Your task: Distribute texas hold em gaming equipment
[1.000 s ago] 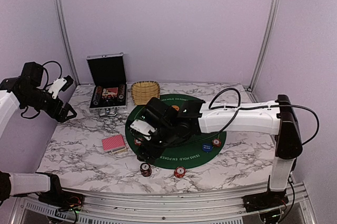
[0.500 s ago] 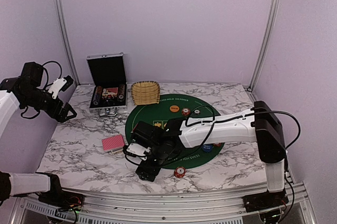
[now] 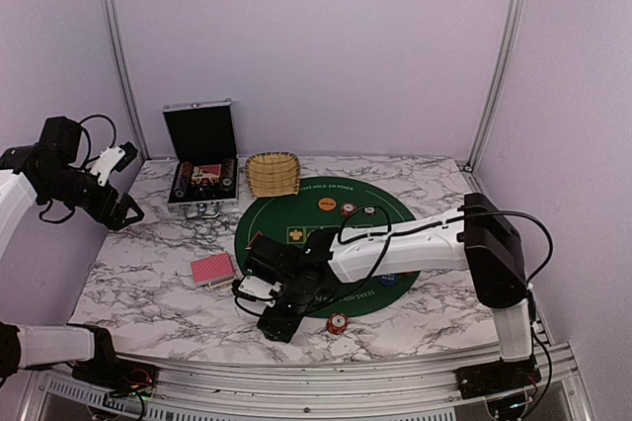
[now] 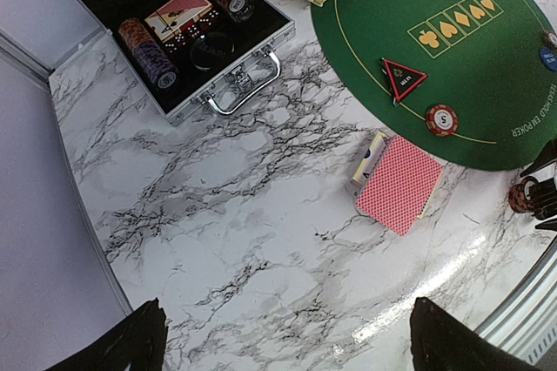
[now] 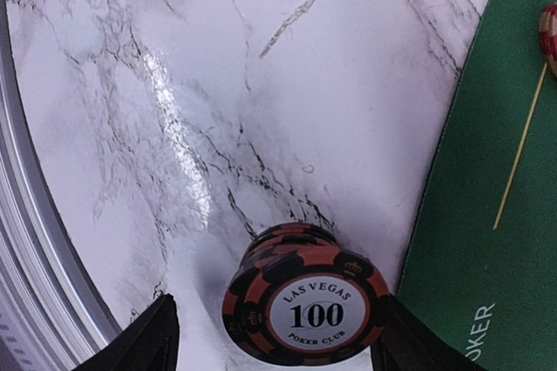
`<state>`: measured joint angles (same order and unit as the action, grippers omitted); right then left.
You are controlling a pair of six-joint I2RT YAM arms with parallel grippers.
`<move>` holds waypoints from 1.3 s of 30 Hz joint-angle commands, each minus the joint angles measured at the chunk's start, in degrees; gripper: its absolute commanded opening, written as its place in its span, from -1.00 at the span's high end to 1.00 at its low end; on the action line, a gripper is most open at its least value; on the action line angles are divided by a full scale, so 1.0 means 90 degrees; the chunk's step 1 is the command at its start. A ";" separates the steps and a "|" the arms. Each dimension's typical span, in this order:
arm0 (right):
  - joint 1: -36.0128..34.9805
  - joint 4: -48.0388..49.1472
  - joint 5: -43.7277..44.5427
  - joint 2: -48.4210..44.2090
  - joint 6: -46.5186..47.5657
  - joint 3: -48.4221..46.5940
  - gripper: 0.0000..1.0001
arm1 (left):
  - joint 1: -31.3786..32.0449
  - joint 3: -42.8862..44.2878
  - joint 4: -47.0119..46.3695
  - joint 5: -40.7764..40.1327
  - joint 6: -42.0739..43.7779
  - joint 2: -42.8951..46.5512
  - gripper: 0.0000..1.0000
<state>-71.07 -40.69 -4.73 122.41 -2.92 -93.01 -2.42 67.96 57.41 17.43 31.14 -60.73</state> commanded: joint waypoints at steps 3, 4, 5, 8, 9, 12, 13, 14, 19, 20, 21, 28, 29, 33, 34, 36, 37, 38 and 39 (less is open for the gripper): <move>0.0045 0.0137 0.0077 0.0080 -0.0022 -0.0375 -0.39 | 0.0012 0.0095 0.0224 0.0006 0.0036 0.0039 -0.98; 0.0045 0.0143 0.0077 0.0081 -0.0027 -0.0386 -0.37 | 0.0012 0.0095 0.0226 0.0006 0.0037 0.0039 -0.98; 0.0040 0.0145 0.0090 0.0081 -0.0032 -0.0396 -0.36 | 0.0010 0.0095 0.0223 0.0003 0.0041 0.0039 -0.98; 0.0054 0.0158 0.0138 0.0081 -0.0054 -0.0441 -0.33 | 0.0014 0.0095 0.0223 -0.0003 0.0041 0.0038 -0.98; 0.0059 0.0161 0.0144 0.0081 -0.0056 -0.0454 -0.32 | 0.0013 0.0092 0.0223 0.0014 0.0040 0.0039 -0.98; 0.0080 0.0157 0.0155 0.0081 -0.0060 -0.0462 -0.26 | 0.0006 0.0084 0.0223 0.0016 0.0046 0.0036 -0.98; 0.0083 0.0161 0.0155 0.0081 -0.0072 -0.0457 -0.23 | 0.0005 0.0085 0.0223 0.0015 0.0039 0.0038 -0.98; 0.0092 0.0156 0.0163 0.0081 -0.0067 -0.0456 -0.21 | 0.0013 0.0074 0.0218 0.0014 0.0045 0.0039 -0.98; 0.0137 0.0161 0.0208 0.0071 -0.0085 -0.0427 -0.09 | 0.0011 0.0075 0.0221 0.0014 0.0046 0.0039 -0.98; 0.0147 0.0159 0.0213 0.0071 -0.0086 -0.0427 -0.07 | 0.0012 0.0075 0.0223 0.0011 0.0045 0.0031 -0.98; 0.0159 0.0161 0.0213 0.0071 -0.0086 -0.0418 -0.06 | 0.0013 0.0080 0.0223 0.0023 0.0039 0.0035 -0.98; 0.0172 0.0175 0.0194 0.0078 -0.0096 -0.0380 0.03 | 0.0013 0.0084 0.0223 0.0000 0.0047 0.0039 -0.98; 0.0172 0.0168 0.0194 0.0095 -0.0087 -0.0358 0.02 | 0.0011 0.0083 0.0223 -0.0003 0.0046 0.0036 -0.98; 0.0172 0.0165 0.0194 0.0129 -0.0085 -0.0307 -0.05 | 0.0006 0.0095 0.0223 -0.0008 0.0046 0.0043 -0.98; 0.0172 0.0173 0.0194 0.0121 -0.0091 -0.0301 -0.05 | 0.0011 0.0095 0.0225 -0.0015 0.0046 0.0047 -0.98; 0.0172 0.0182 0.0194 0.0103 -0.0101 -0.0293 -0.04 | 0.0008 0.0095 0.0228 -0.0015 0.0046 0.0048 -0.98; 0.0167 0.0185 0.0194 0.0085 -0.0105 -0.0299 -0.02 | 0.0014 0.0092 0.0224 -0.0013 0.0046 0.0049 -0.98; 0.0171 0.0193 0.0207 0.0065 -0.0112 -0.0300 0.01 | 0.0013 0.0099 0.0235 -0.0022 0.0042 0.0049 -0.98; 0.0177 0.0197 0.0220 0.0048 -0.0115 -0.0307 0.04 | 0.0009 0.0102 0.0225 -0.0021 0.0046 0.0047 -0.98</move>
<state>-69.84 -39.88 -3.55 122.76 -3.22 -94.98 -2.42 67.96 57.41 17.43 31.14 -60.73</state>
